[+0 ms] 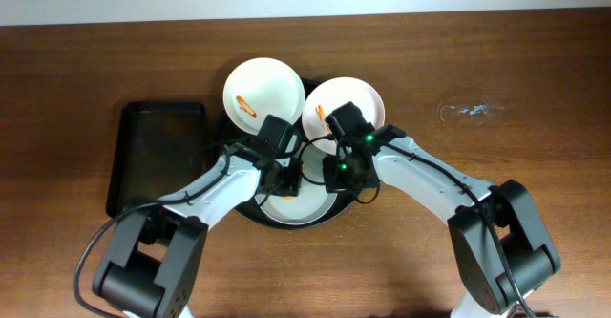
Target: Clean dirty plates on tray and stack at the side
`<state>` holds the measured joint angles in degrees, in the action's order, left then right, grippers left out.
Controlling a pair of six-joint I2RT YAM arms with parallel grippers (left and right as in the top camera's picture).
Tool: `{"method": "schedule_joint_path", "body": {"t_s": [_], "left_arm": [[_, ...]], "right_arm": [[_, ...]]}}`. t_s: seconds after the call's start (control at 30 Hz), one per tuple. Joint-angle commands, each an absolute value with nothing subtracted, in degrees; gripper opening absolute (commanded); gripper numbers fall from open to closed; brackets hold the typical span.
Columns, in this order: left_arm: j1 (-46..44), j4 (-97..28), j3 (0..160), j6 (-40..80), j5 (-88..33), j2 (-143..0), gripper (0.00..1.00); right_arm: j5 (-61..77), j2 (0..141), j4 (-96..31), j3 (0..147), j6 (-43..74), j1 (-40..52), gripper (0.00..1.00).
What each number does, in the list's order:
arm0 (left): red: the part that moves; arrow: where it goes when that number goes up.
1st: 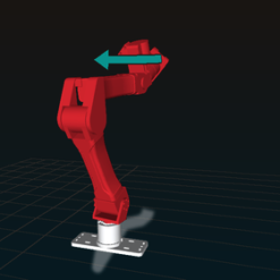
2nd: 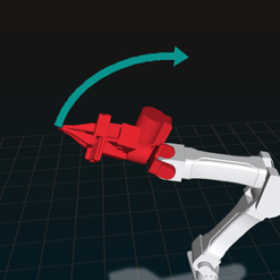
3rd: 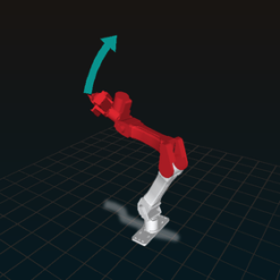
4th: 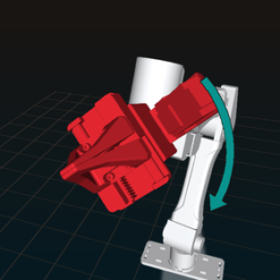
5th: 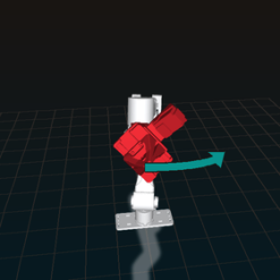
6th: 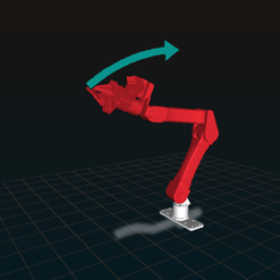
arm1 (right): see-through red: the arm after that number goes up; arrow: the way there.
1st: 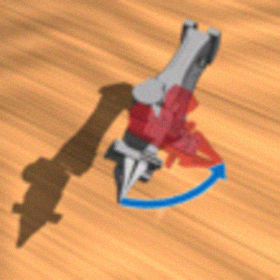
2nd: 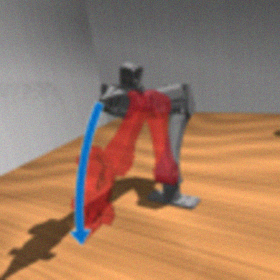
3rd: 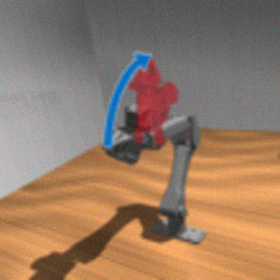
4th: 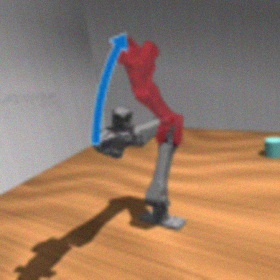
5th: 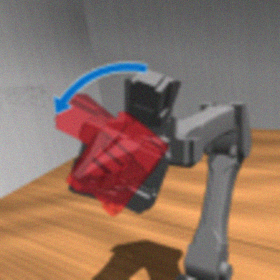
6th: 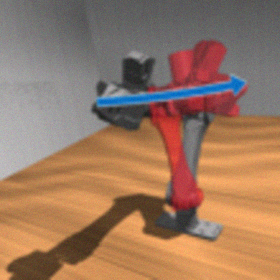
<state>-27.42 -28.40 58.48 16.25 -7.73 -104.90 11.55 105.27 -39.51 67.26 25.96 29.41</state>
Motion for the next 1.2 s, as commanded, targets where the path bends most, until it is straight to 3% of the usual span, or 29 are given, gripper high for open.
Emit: {"method": "schedule_joint_path", "body": {"t_s": [0.0,0.33,0.57,1.17], "left_arm": [[-29.23,-30.24,53.74,15.35,-6.15,-115.18,0.0],[-30.0,-40.45,53.54,17.34,3.9,-117.01,0.0],[-30.0,-31.07,48.9,21.3,3.88,-117.05,0.0],[-29.95,-36.1,43.09,28.75,-6.68,-117.03,0.0]], "right_arm": [[11.84,105.16,-39.16,67.07,26.5,29.61,0.04],[11.84,105.16,-38.72,67.07,26.68,29.61,0.04],[11.84,105.16,-38.74,67.07,26.68,29.61,0.04],[11.86,105.16,-38.52,67.07,26.68,29.61,0.04]]}}
